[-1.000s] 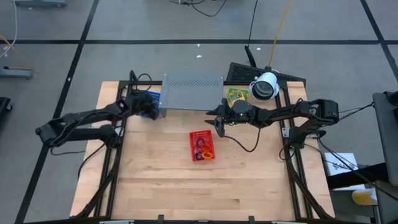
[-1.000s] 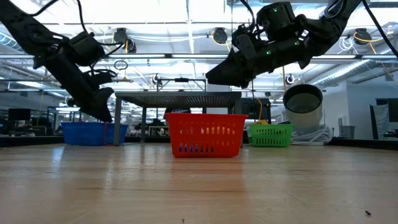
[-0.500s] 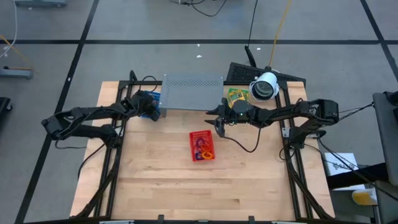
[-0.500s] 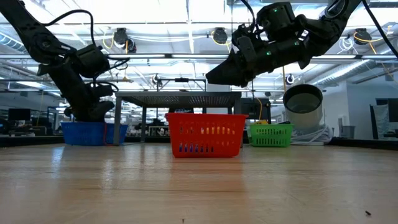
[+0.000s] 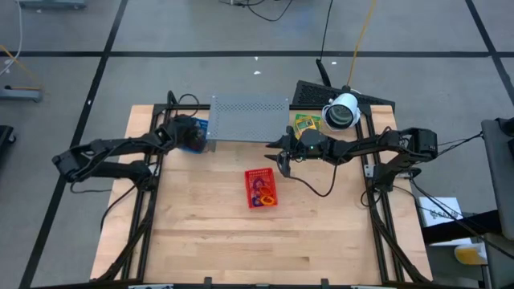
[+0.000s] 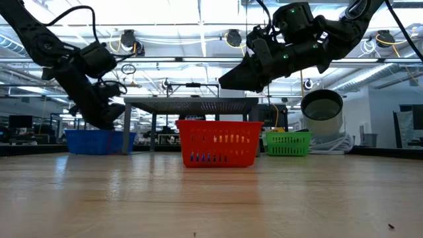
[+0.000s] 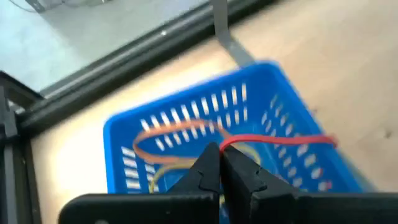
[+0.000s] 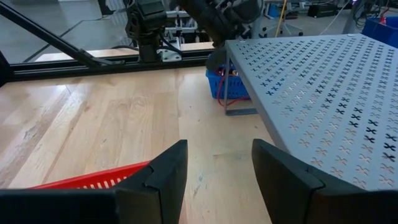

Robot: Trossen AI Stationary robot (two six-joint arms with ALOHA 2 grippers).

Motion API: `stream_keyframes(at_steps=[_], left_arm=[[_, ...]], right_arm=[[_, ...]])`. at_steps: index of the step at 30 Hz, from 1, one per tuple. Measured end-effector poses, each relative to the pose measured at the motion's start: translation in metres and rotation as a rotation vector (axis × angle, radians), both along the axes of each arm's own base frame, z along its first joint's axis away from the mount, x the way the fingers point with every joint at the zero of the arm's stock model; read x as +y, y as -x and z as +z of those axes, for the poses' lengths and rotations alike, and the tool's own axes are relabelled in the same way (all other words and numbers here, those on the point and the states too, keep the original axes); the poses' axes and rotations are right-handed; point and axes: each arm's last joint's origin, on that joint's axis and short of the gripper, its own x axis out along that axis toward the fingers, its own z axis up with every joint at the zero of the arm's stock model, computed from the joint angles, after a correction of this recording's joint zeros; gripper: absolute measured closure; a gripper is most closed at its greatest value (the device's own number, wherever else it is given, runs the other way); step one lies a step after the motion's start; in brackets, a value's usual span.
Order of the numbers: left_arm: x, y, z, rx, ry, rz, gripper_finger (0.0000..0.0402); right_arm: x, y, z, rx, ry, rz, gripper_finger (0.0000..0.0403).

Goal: Pick & Place Office Desk Supplies
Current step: Put the bottom red rubber band into the blue basket

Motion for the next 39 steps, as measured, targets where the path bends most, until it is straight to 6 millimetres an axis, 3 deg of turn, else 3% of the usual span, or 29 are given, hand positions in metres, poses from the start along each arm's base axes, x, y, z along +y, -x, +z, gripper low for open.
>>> stream_keyframes(at_steps=[14,32,39], left_arm=[[-0.003,0.005,0.022,-0.086,-0.104,0.032,0.0399],[-0.018,0.022,0.064,-0.292,-0.281,0.045,0.0399],[-0.021,0.025,0.070,-0.319,-0.306,0.044,0.0399]], right_arm=[[0.000,0.000,0.000,0.000,0.000,-0.002,0.0234],[0.000,0.000,0.001,-0.007,0.002,-0.003,0.0234],[0.000,0.000,0.002,-0.022,0.001,-0.004,0.0234]])
